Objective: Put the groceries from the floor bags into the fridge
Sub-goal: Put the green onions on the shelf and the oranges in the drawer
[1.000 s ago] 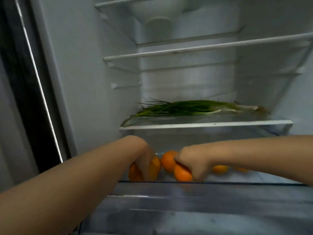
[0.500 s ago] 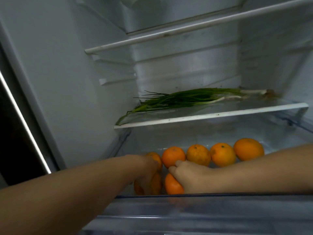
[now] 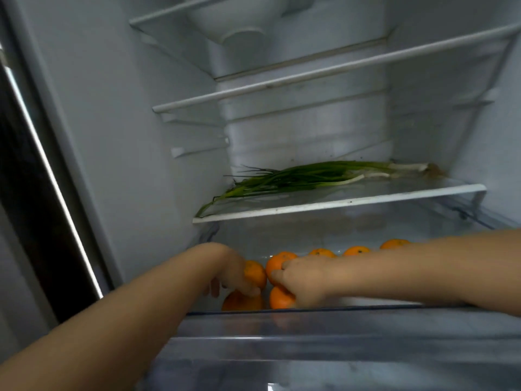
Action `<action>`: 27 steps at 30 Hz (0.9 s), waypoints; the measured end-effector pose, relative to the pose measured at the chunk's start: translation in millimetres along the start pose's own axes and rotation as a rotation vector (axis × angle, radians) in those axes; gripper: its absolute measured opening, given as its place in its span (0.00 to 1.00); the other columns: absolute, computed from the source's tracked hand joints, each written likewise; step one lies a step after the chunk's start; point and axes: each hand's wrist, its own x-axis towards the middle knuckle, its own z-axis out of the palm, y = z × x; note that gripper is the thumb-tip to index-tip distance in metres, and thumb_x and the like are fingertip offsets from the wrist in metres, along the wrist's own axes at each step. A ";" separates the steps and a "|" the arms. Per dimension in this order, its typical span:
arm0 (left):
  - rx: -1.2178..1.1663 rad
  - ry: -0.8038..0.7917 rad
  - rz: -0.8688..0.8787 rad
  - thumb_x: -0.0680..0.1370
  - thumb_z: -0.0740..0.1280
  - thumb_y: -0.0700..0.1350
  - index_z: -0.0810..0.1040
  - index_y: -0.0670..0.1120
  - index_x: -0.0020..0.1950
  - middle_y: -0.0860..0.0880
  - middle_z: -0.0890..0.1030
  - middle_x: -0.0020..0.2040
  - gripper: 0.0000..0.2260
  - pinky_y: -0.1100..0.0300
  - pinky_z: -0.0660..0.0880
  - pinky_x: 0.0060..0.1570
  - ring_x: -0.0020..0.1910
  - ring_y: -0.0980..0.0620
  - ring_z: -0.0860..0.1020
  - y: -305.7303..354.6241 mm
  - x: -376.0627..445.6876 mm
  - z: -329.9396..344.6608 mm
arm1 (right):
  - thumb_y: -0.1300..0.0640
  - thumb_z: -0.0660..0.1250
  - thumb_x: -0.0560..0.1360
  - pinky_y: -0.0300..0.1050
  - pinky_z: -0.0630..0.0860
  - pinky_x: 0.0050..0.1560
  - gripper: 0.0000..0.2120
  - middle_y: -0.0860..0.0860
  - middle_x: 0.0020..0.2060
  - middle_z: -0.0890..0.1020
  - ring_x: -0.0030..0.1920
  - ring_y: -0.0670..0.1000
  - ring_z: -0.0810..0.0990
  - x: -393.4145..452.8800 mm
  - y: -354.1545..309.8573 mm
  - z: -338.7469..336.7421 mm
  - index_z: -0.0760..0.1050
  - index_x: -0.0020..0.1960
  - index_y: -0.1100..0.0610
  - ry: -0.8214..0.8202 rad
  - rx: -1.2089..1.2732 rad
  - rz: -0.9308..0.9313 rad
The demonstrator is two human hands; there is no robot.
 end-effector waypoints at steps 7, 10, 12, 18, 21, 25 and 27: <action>0.034 0.486 0.165 0.80 0.59 0.44 0.75 0.39 0.63 0.41 0.77 0.58 0.15 0.52 0.73 0.58 0.56 0.45 0.76 -8.3 -60.5 -24.4 | 0.50 0.57 0.79 0.48 0.71 0.61 0.20 0.59 0.63 0.74 0.63 0.59 0.73 -51.8 11.5 -70.3 0.70 0.66 0.59 0.015 -0.188 0.123; -0.039 0.726 0.268 0.79 0.59 0.40 0.77 0.41 0.60 0.42 0.78 0.61 0.13 0.55 0.72 0.58 0.61 0.44 0.75 -3.2 -93.8 -6.1 | 0.51 0.56 0.80 0.47 0.71 0.57 0.17 0.59 0.58 0.78 0.59 0.59 0.75 -88.3 -0.7 -82.3 0.74 0.61 0.61 0.140 -0.153 0.195; -0.105 0.913 0.330 0.77 0.59 0.40 0.79 0.42 0.54 0.42 0.80 0.57 0.11 0.54 0.74 0.54 0.58 0.42 0.76 -1.7 -111.5 17.1 | 0.52 0.56 0.80 0.47 0.70 0.55 0.17 0.59 0.54 0.79 0.56 0.58 0.76 -114.3 -16.2 -82.5 0.76 0.58 0.62 0.296 -0.101 0.200; -0.158 1.322 0.558 0.70 0.52 0.50 0.79 0.40 0.44 0.42 0.82 0.43 0.20 0.55 0.76 0.40 0.44 0.42 0.80 -11.8 -129.3 101.7 | 0.43 0.54 0.72 0.49 0.79 0.45 0.25 0.57 0.41 0.82 0.44 0.58 0.81 -177.0 -66.6 -36.4 0.81 0.47 0.60 0.669 -0.227 0.226; 0.022 1.450 0.560 0.67 0.57 0.46 0.83 0.39 0.44 0.42 0.85 0.41 0.19 0.58 0.78 0.38 0.38 0.44 0.84 -21.8 -117.0 123.7 | 0.52 0.60 0.70 0.44 0.76 0.28 0.16 0.56 0.31 0.82 0.31 0.58 0.80 -187.9 -74.2 8.0 0.81 0.39 0.62 0.872 -0.454 0.329; 0.182 1.528 0.499 0.66 0.70 0.41 0.85 0.40 0.40 0.44 0.85 0.37 0.07 0.58 0.77 0.36 0.36 0.45 0.84 -18.3 -114.1 123.8 | 0.70 0.79 0.55 0.47 0.78 0.26 0.17 0.61 0.33 0.82 0.30 0.60 0.80 -179.8 -70.6 33.2 0.81 0.43 0.69 1.032 -0.410 0.418; 0.260 1.540 0.453 0.59 0.77 0.40 0.83 0.43 0.35 0.46 0.82 0.31 0.08 0.58 0.72 0.30 0.31 0.46 0.81 -14.4 -115.8 120.9 | 0.70 0.81 0.53 0.48 0.79 0.24 0.18 0.61 0.32 0.82 0.30 0.60 0.80 -176.8 -70.1 32.3 0.80 0.41 0.70 1.049 -0.389 0.423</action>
